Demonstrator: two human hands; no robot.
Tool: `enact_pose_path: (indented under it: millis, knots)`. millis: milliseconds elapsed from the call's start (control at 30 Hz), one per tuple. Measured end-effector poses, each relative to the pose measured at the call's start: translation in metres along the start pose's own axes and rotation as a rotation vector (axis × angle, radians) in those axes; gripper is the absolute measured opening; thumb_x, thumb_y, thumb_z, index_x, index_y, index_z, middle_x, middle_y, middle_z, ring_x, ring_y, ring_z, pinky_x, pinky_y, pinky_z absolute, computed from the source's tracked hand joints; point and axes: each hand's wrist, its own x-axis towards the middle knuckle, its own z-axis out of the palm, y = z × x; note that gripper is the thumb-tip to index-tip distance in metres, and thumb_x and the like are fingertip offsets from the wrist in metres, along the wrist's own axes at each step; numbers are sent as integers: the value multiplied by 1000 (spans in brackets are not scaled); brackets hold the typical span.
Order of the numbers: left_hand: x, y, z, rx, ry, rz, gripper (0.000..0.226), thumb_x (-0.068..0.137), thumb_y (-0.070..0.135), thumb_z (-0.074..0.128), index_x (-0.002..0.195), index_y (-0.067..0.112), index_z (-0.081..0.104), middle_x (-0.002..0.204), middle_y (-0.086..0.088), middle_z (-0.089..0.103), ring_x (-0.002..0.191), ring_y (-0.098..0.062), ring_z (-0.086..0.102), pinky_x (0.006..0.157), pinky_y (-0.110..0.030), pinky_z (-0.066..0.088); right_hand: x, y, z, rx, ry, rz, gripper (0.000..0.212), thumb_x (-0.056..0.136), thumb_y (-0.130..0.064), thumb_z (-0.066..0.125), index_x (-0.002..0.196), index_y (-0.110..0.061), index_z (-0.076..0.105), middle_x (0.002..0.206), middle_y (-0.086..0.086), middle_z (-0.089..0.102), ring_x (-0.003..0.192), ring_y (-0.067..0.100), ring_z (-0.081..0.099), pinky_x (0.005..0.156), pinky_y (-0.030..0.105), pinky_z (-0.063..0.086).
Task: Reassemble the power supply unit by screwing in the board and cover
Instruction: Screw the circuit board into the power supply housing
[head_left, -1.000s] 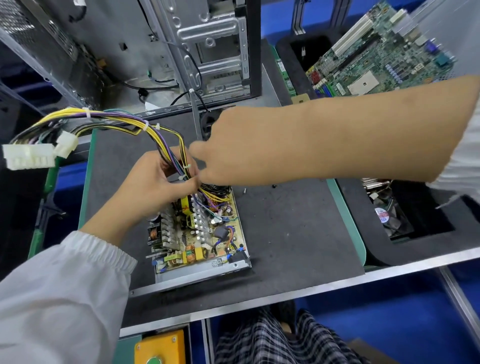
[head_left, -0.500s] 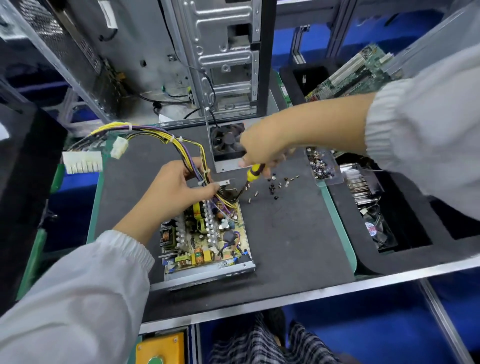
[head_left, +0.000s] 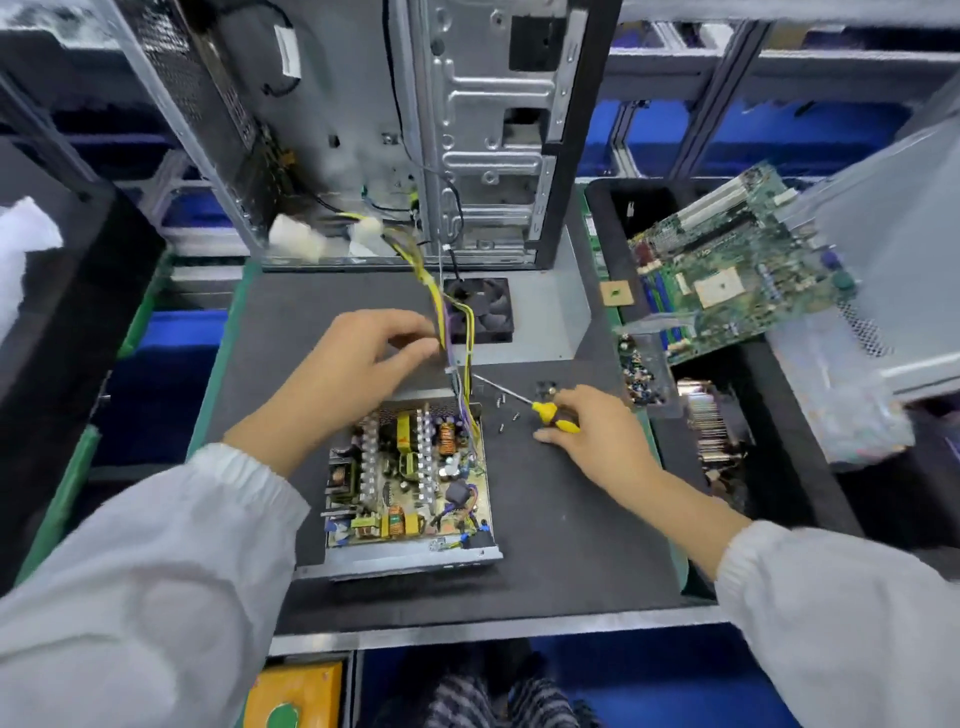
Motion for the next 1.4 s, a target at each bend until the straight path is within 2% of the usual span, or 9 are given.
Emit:
enact_pose_path:
  millis: [133,267,367,467,733,867,1133,1267,1400]
  knots:
    - [9,11,1,79,-26,-63,15,95,24,62,103,18,74,90,6,71,88,-13,63,86,-33,51,2,3,8,5,23,-5,25,86,-33,67,93,-9,63,87,6,57,87,28,54,73,40,44]
    - [-18,3,-21,-83,238,-147,7,91,18,67,88,18,73,81,3,71,74,-8,61,72,-15,49,-8,-12,-22,307,245,-12,14,85,-22,70,80,-10,64,65,-5,53,64,9,48,58,18,37]
    - [-49,-10,-32,-324,192,-218,7,89,17,70,83,16,74,79,-6,70,69,-14,59,67,-23,50,-22,-47,-51,382,376,-101,13,83,-25,71,76,-19,63,59,-5,54,57,6,45,52,12,33]
    - [-66,-19,-30,-549,55,-253,11,90,21,69,85,13,74,75,-8,69,62,-9,57,60,-21,49,-35,-103,-53,466,266,-259,11,81,-25,73,78,-31,65,71,-13,64,65,2,54,58,8,37]
    - [-77,-53,-29,-954,-38,-289,26,93,29,57,80,14,75,71,-1,69,59,-5,57,56,-14,46,-2,-192,-13,270,81,-510,30,79,-26,74,78,2,63,70,10,52,64,19,43,61,35,33]
    - [-77,-68,-30,-1256,-88,-368,19,85,23,61,81,18,79,74,-2,69,62,-4,60,60,-14,50,5,-199,-2,392,112,-461,22,78,-24,76,79,-3,69,73,1,46,64,9,42,61,24,31]
    - [-79,-70,-13,-1812,41,-454,26,82,13,55,84,11,80,68,1,64,56,-2,59,54,-10,50,9,-215,10,615,108,-380,14,74,-23,79,81,-11,75,73,8,51,64,6,45,60,18,32]
    - [-79,-69,-11,-1786,160,-454,23,83,14,57,80,11,80,66,3,63,56,-2,58,54,-9,49,5,-216,9,630,52,-345,21,74,-28,77,94,-22,76,77,14,52,69,22,51,62,31,38]
    - [-83,-71,-16,-1782,298,-485,17,79,17,65,75,10,79,68,1,66,58,-3,61,55,-11,51,3,-199,-10,367,114,-414,36,77,-51,66,103,-28,71,72,-5,52,64,6,49,60,22,38]
